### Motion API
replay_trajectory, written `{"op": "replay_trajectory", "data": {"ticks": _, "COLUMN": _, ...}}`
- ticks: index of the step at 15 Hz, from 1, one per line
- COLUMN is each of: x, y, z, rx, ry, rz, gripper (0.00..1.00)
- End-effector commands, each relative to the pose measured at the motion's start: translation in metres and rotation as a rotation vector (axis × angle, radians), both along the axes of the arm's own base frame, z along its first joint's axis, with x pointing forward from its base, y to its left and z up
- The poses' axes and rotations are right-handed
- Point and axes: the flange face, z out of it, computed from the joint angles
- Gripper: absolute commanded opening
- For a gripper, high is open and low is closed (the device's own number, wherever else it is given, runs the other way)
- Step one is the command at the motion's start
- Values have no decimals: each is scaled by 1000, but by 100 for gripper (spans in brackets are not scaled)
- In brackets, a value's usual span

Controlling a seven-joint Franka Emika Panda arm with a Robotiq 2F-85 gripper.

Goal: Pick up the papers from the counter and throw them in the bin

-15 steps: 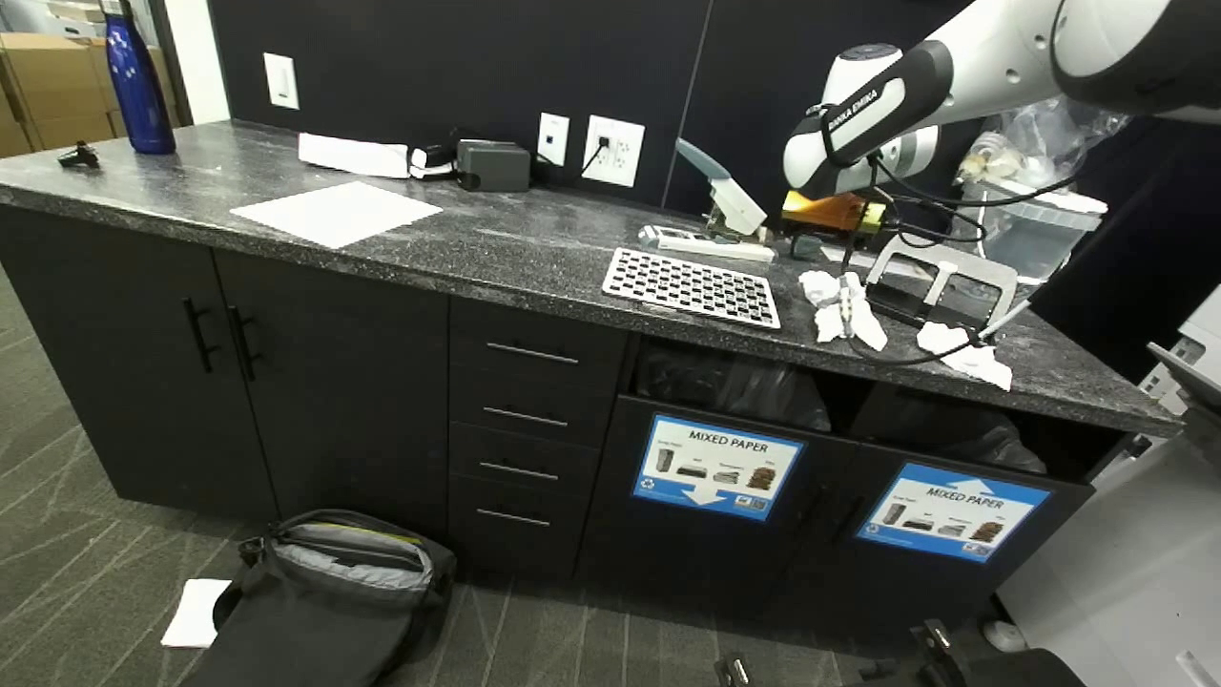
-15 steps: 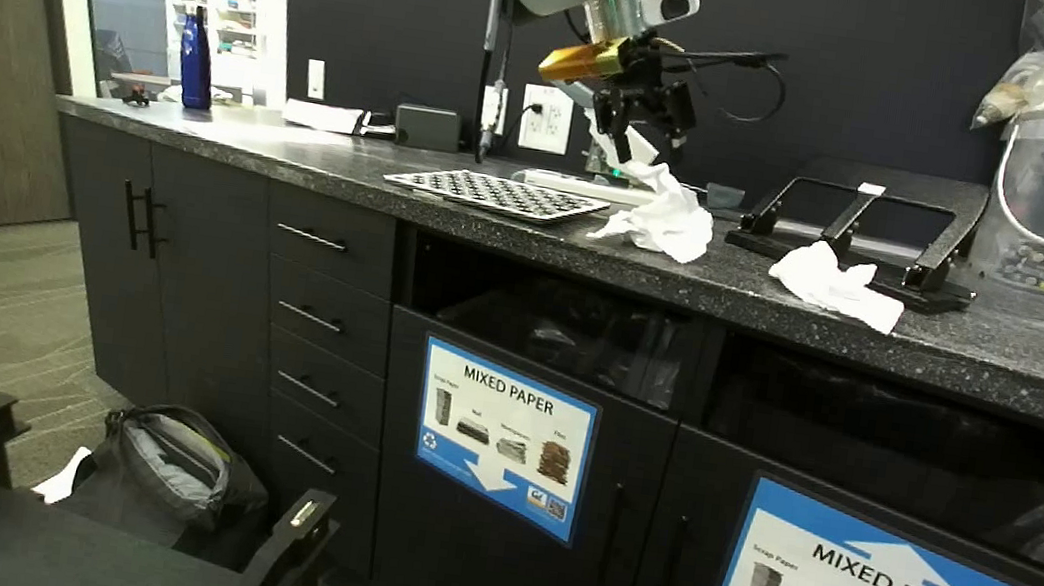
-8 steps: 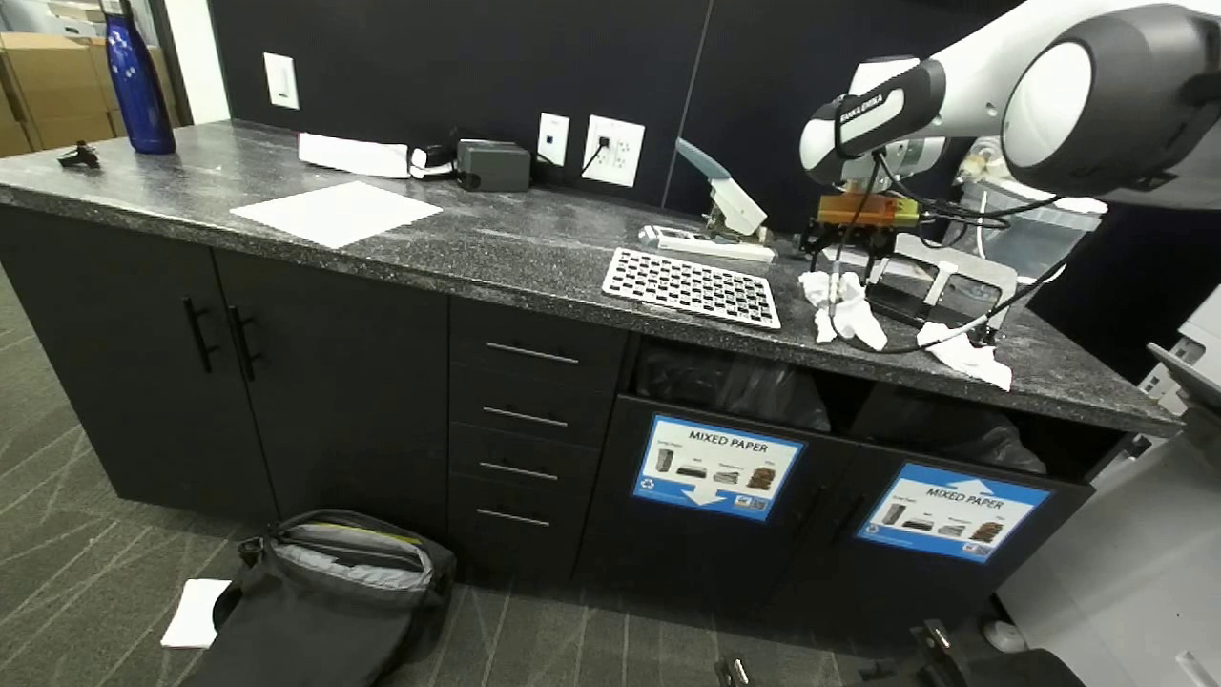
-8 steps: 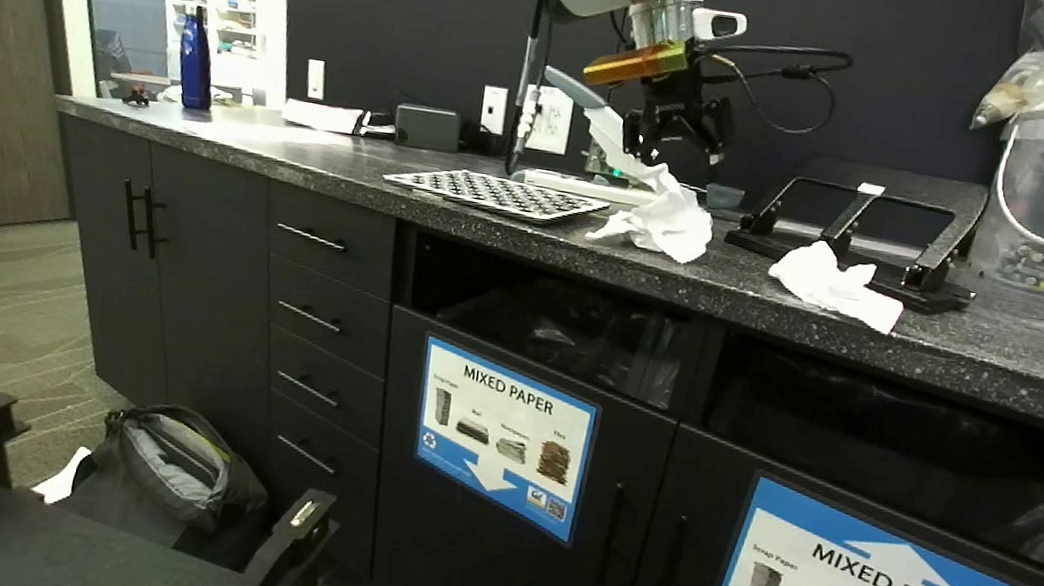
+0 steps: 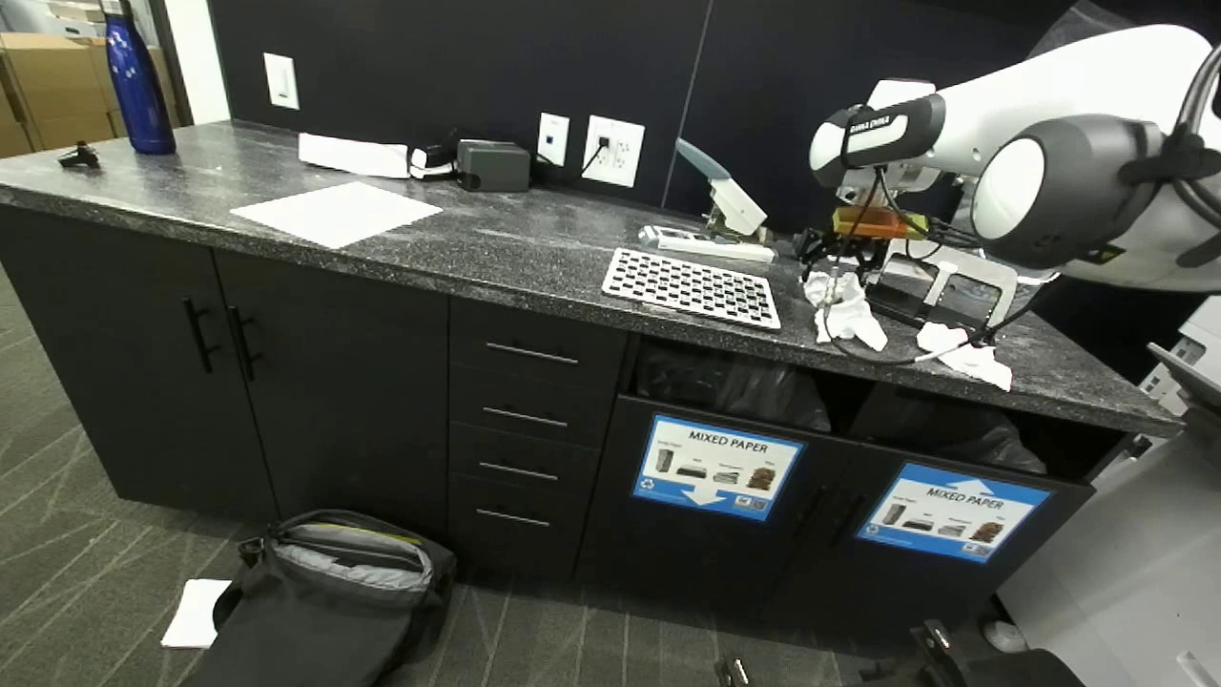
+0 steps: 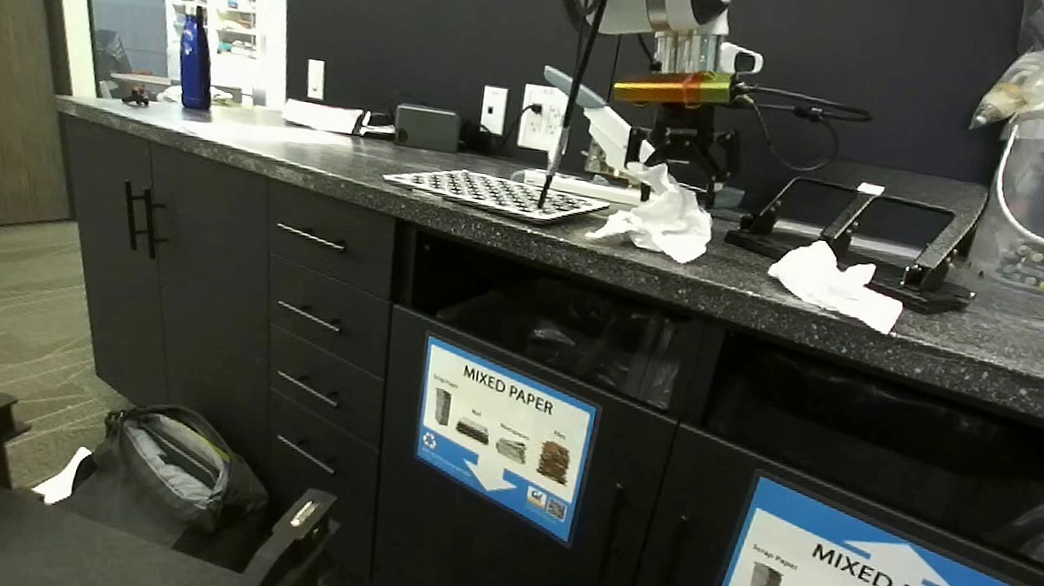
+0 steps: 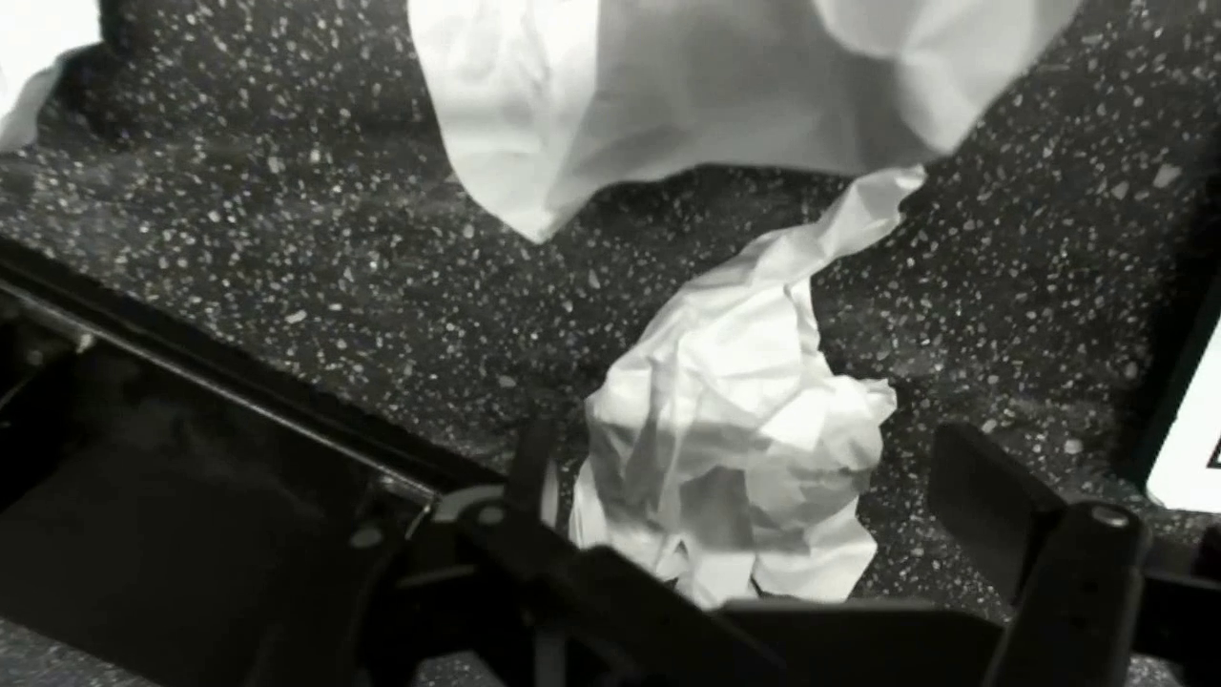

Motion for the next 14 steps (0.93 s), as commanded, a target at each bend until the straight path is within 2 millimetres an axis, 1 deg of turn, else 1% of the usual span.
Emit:
{"op": "replay_trajectory", "data": {"ticks": 1, "x": 7, "y": -4, "z": -6, "rx": 50, "ry": -13, "rz": 40, "gripper": 100}}
{"op": "replay_trajectory", "data": {"ticks": 2, "x": 8, "y": -5, "z": -8, "rx": 56, "ry": -16, "rz": 51, "gripper": 75}}
{"op": "replay_trajectory", "data": {"ticks": 3, "x": 9, "y": -2, "z": -12, "rx": 52, "ry": -12, "rz": 56, "gripper": 74}}
{"op": "replay_trajectory", "data": {"ticks": 8, "x": 10, "y": 2, "z": -16, "rx": 37, "ry": -6, "rz": 72, "gripper": 35}}
{"op": "replay_trajectory", "data": {"ticks": 9, "x": 12, "y": 5, "z": -16, "rx": 31, "ry": -8, "rz": 73, "gripper": 27}}
{"op": "replay_trajectory", "data": {"ticks": 11, "x": 15, "y": 14, "z": -10, "rx": 20, "ry": -12, "rz": 79, "gripper": 15}}
{"op": "replay_trajectory", "data": {"ticks": 13, "x": 20, "y": 33, "z": -1, "rx": 10, "ry": -18, "rz": 92, "gripper": 12}}
{"op": "replay_trajectory", "data": {"ticks": 14, "x": 22, "y": 47, "z": 9, "rx": 12, "ry": -13, "rz": 103, "gripper": 10}}
